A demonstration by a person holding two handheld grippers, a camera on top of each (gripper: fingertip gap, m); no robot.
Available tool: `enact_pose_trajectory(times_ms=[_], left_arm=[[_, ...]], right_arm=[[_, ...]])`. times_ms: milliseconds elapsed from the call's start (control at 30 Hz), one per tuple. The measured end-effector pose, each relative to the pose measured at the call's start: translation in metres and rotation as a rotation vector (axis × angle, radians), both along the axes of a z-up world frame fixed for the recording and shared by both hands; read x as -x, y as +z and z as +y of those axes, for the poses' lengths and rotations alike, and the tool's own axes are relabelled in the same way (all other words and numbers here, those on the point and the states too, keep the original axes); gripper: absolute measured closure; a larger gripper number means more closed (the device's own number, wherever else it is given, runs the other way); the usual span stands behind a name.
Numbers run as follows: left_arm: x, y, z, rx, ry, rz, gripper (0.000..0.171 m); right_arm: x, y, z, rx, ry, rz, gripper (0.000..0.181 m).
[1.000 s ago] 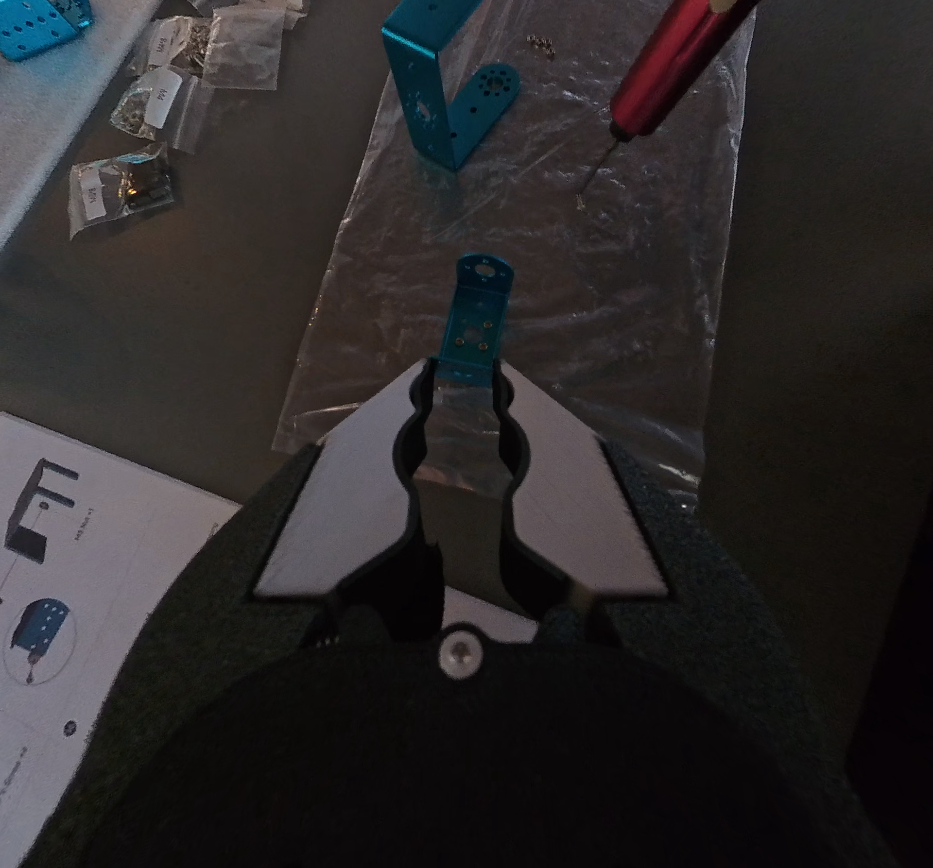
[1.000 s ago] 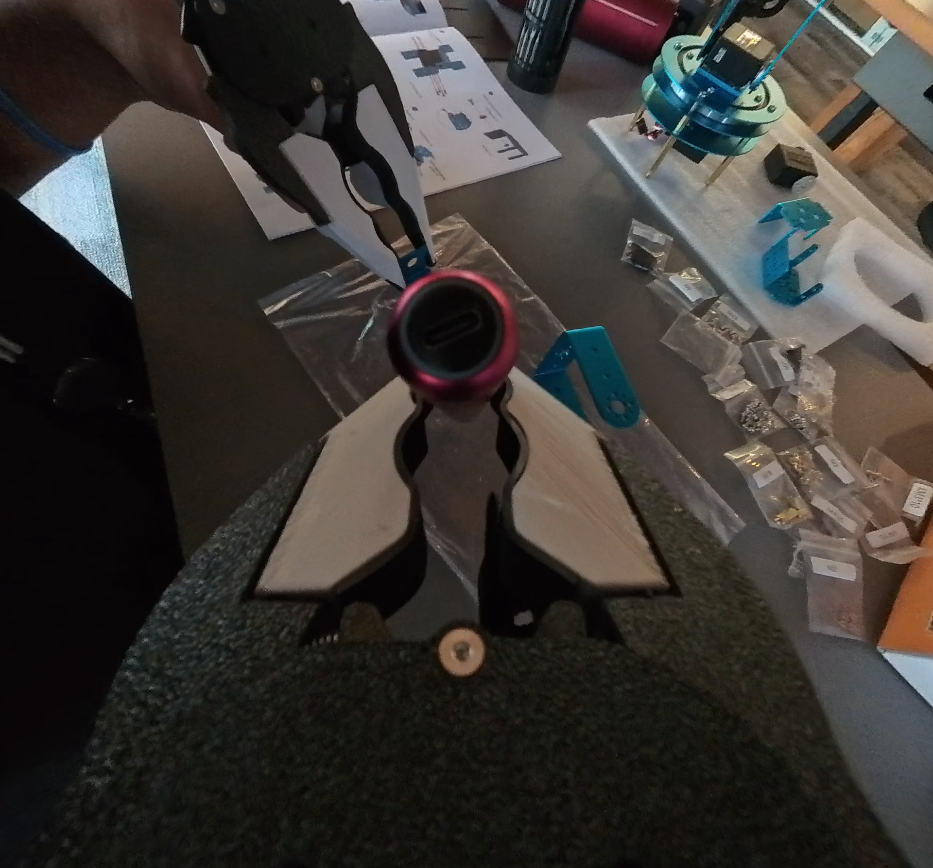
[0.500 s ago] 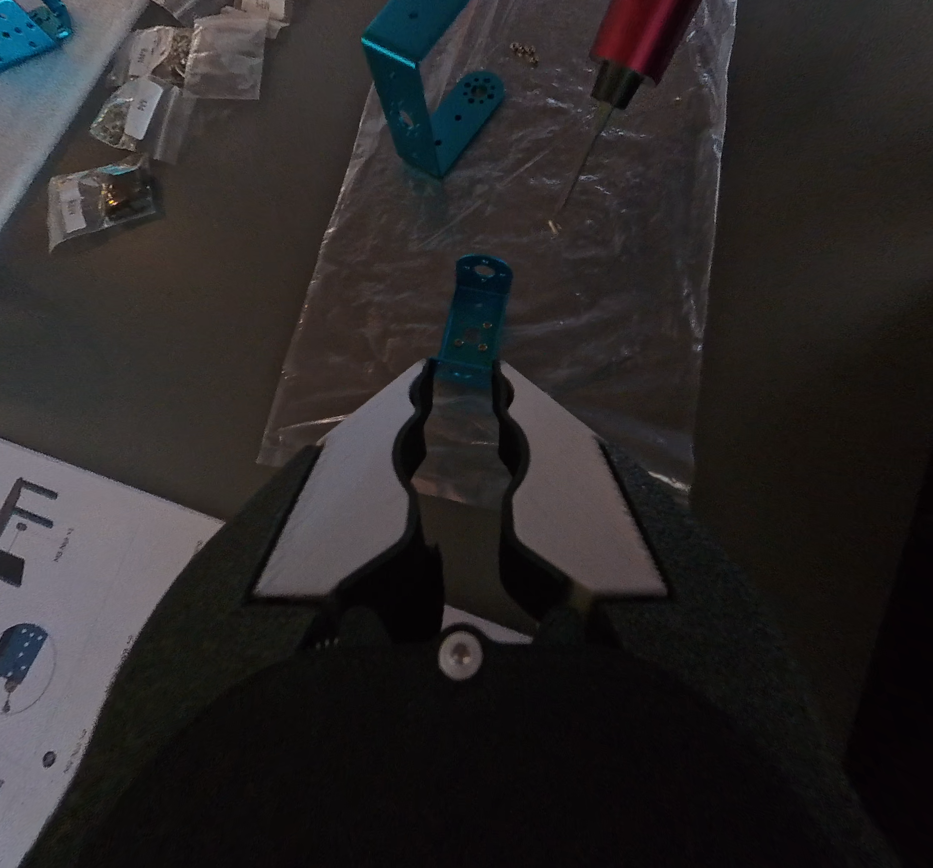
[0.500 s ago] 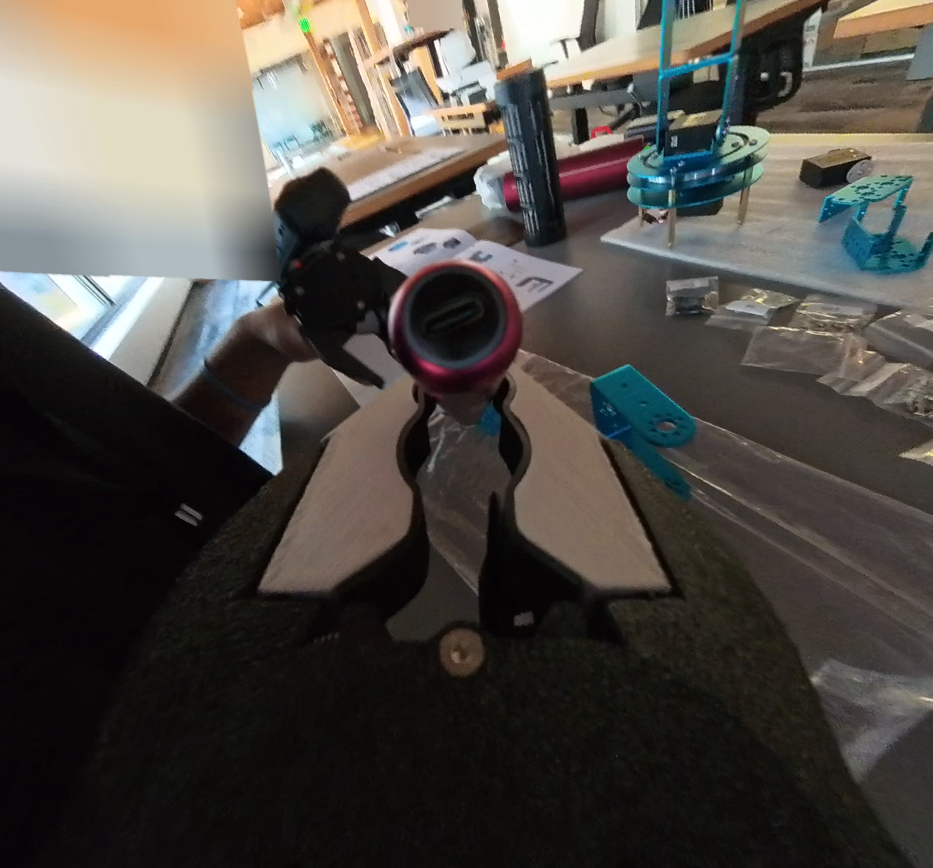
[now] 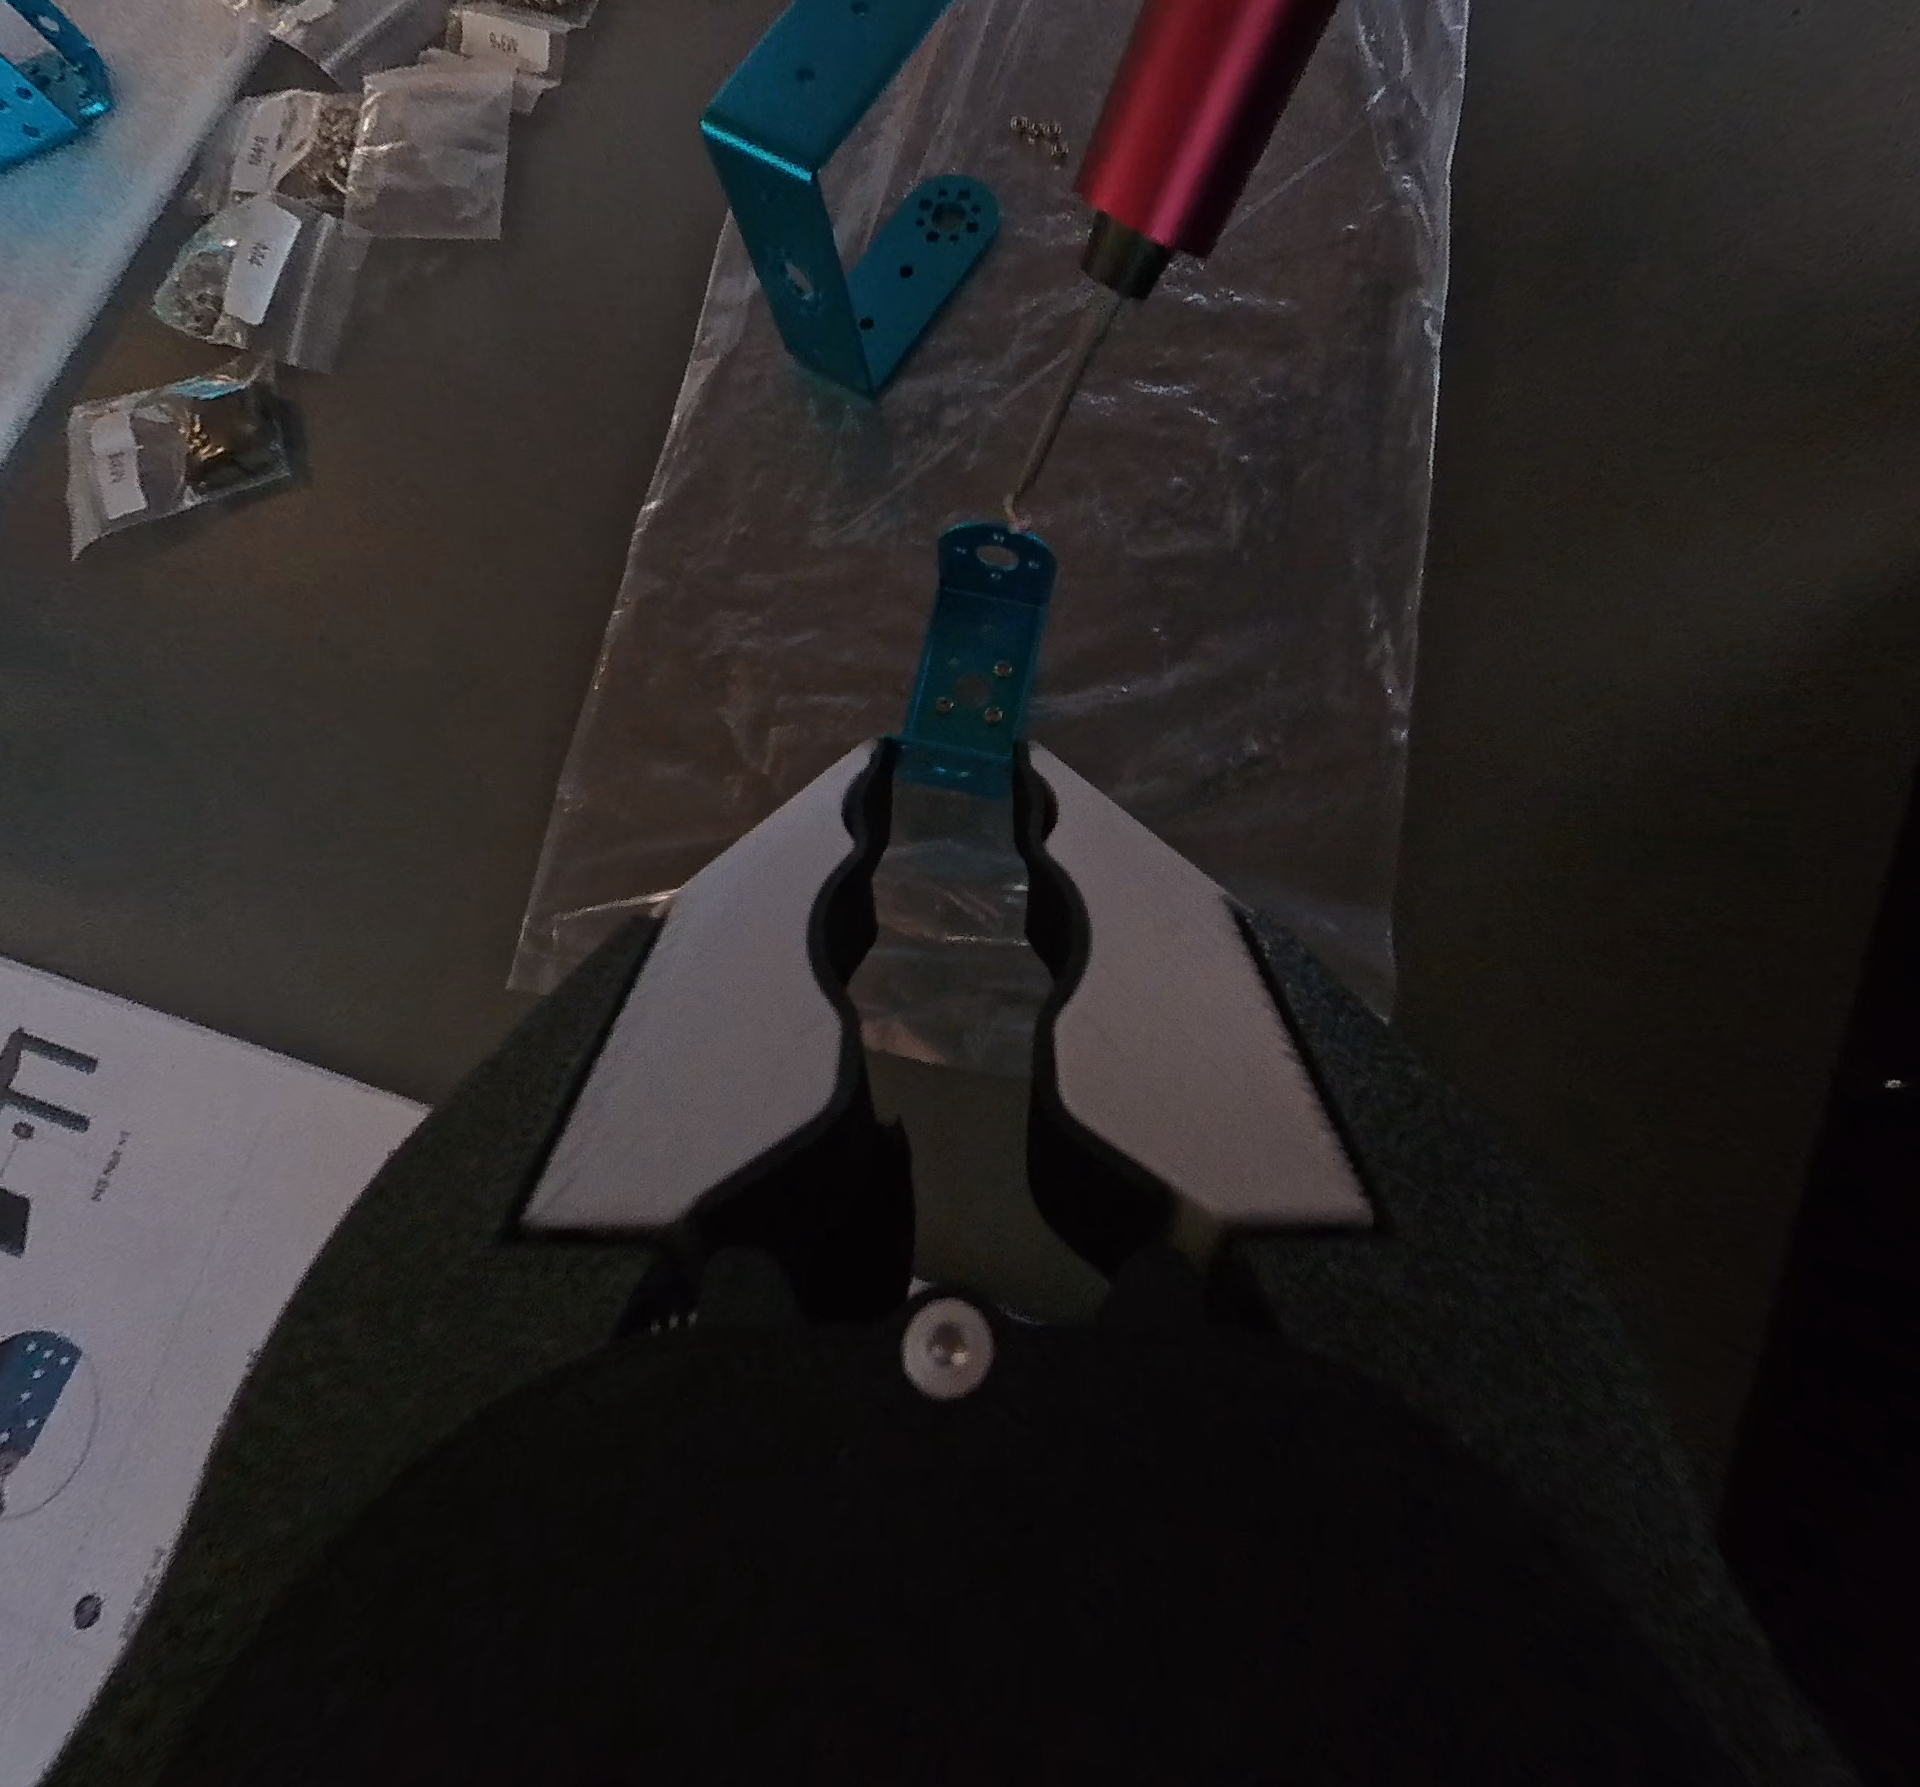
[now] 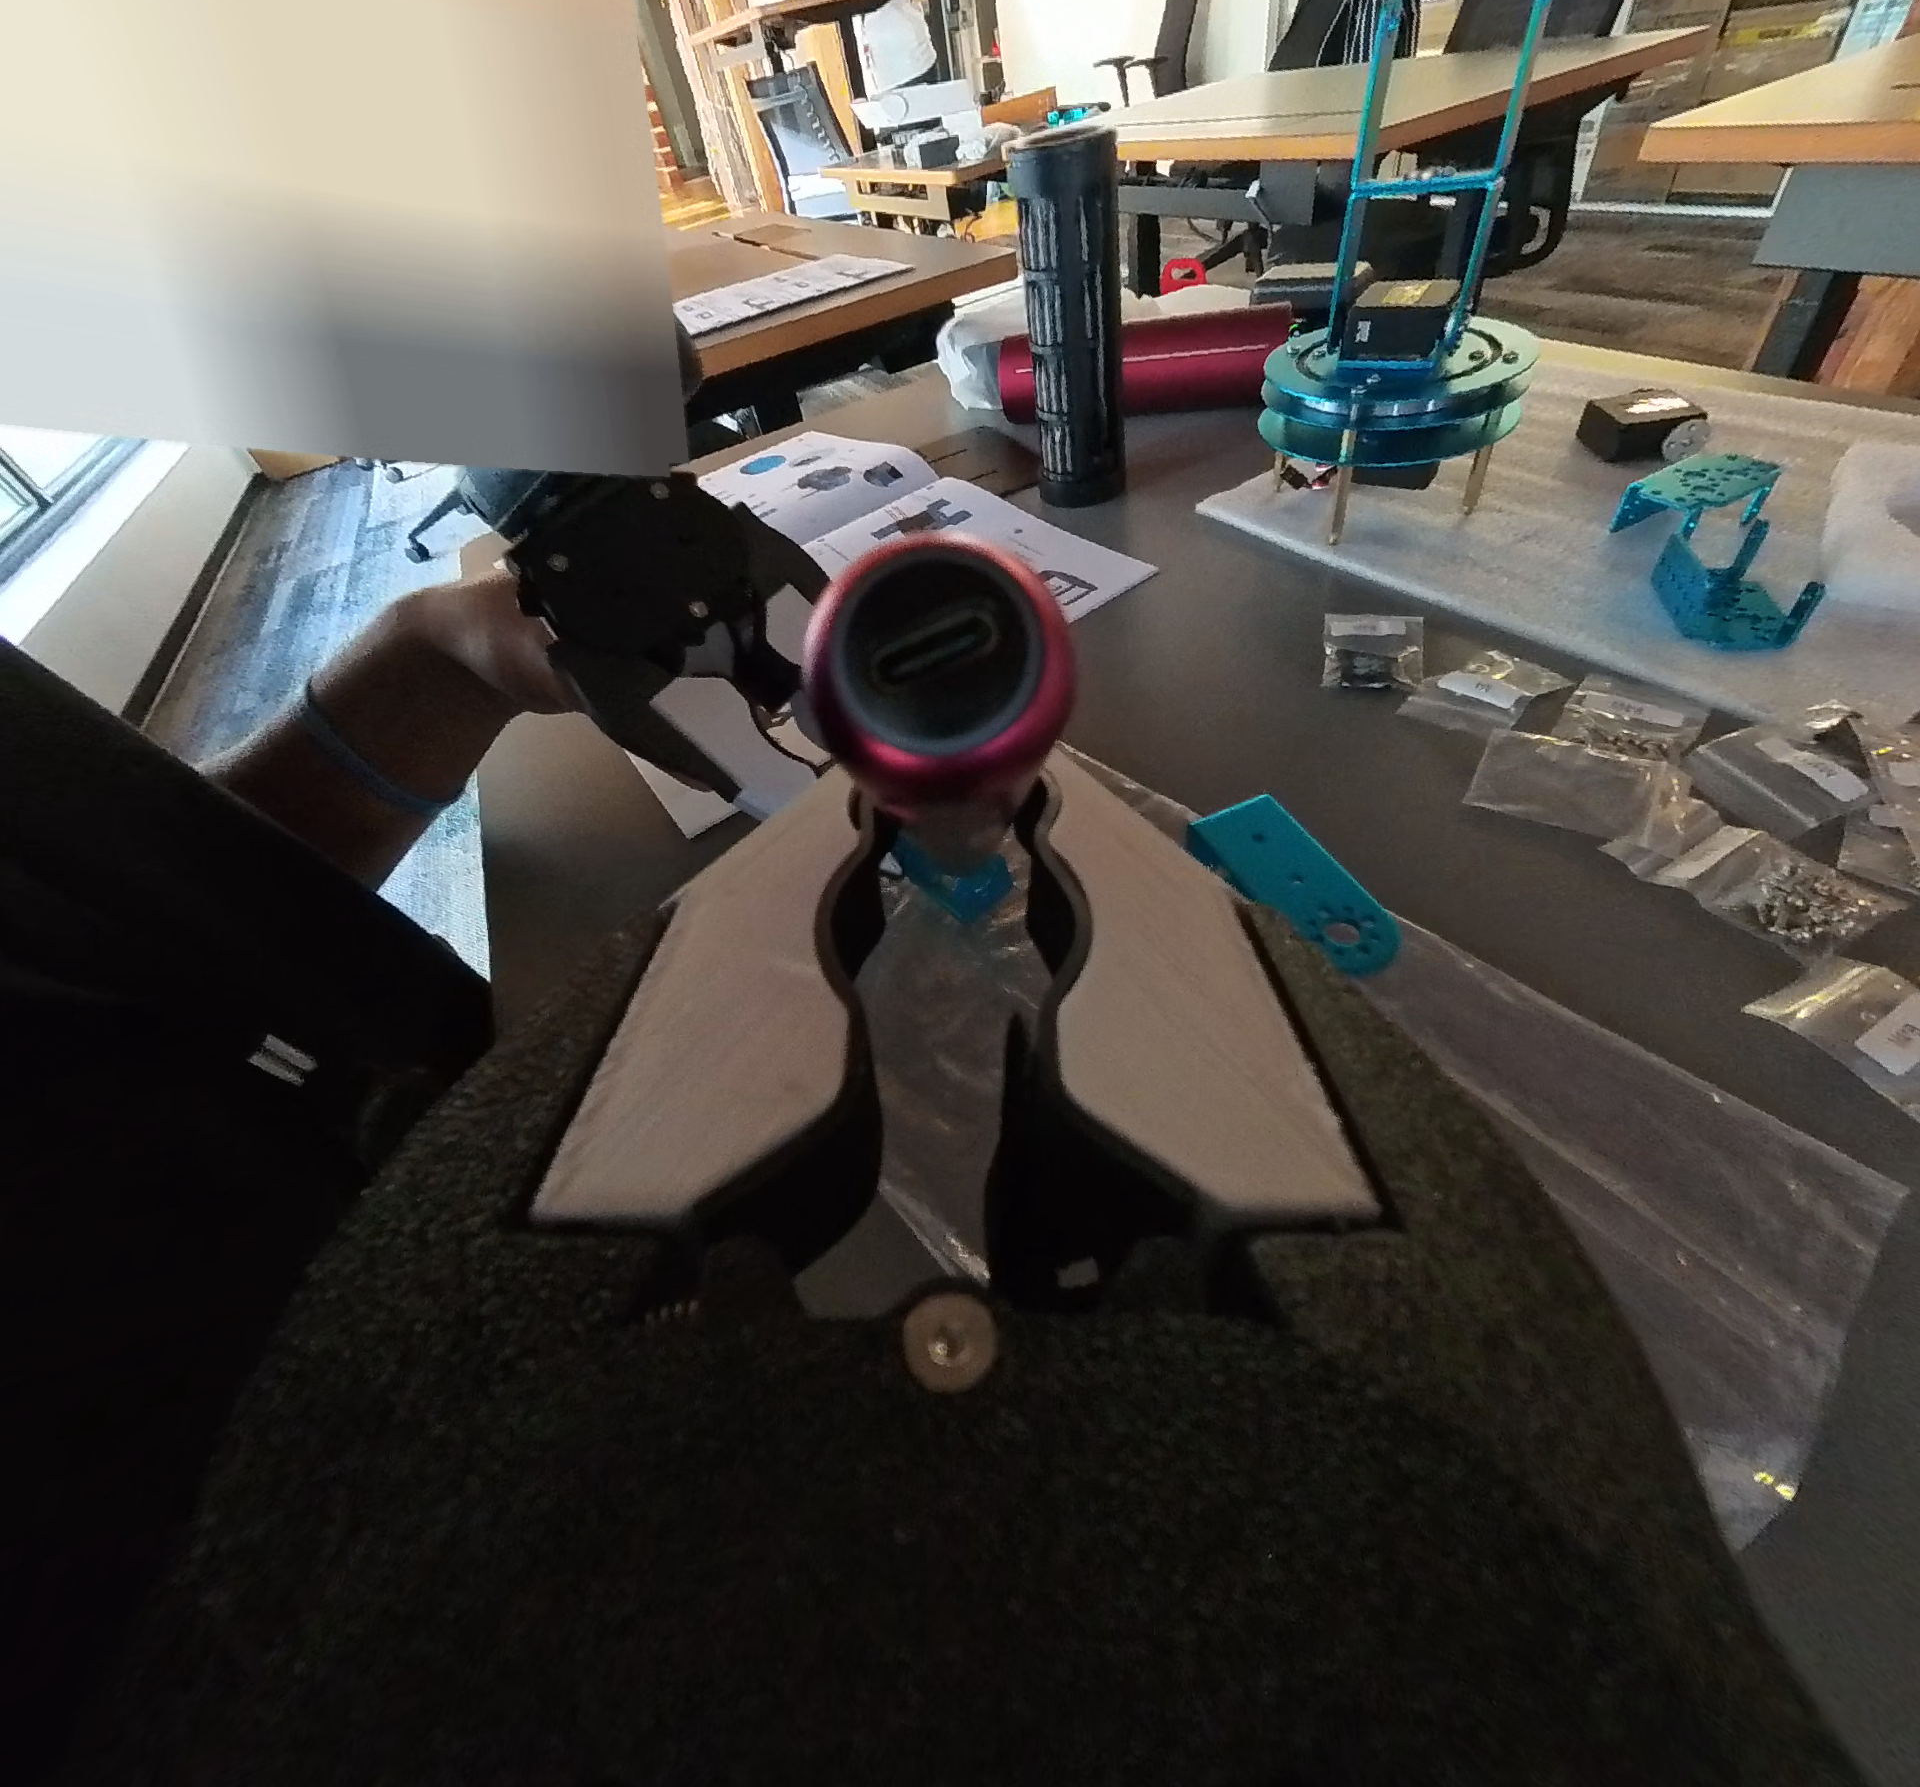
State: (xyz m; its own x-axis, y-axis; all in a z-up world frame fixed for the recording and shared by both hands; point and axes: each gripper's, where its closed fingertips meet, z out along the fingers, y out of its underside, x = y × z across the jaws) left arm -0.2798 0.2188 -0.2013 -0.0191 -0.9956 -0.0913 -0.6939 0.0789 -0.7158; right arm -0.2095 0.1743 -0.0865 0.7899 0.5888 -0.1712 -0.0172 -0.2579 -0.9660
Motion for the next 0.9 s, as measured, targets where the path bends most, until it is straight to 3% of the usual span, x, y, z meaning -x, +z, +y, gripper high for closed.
enact_pose_trajectory(times_ms=[900], left_arm=[[0.003, -0.001, 0.005, -0.007, 0.019, 0.008, 0.149]], right_arm=[[-0.014, -0.040, 0.000, 0.154, -0.047, -0.152, 0.160]])
